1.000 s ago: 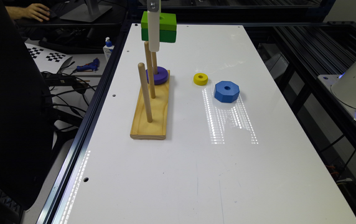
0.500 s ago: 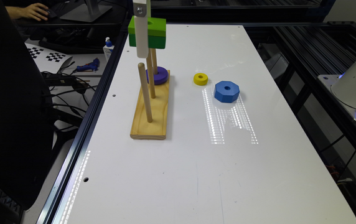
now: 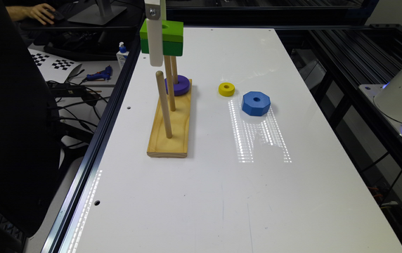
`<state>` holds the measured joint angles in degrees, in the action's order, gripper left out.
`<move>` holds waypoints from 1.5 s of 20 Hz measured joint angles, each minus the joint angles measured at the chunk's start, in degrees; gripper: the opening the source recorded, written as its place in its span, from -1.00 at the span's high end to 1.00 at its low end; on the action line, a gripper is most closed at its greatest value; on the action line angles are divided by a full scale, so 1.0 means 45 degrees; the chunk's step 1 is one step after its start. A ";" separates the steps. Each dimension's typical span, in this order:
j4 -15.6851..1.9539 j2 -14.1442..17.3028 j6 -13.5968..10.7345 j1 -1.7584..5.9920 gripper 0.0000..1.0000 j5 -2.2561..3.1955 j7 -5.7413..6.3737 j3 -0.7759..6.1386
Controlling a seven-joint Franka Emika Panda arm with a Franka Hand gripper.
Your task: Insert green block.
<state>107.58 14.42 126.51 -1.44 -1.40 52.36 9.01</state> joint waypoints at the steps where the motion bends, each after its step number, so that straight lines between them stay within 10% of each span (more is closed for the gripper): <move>1: -0.0015 0.0031 0.0000 -0.0002 1.00 0.0004 0.0002 0.0000; 16: -0.0098 0.0237 0.0052 -0.0357 1.00 0.0138 0.0509 0.0066; 30: -0.0193 0.0750 0.0295 -0.0334 1.00 0.0258 0.0537 -0.0022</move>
<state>106.71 17.80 127.83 -2.94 -0.24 54.78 8.90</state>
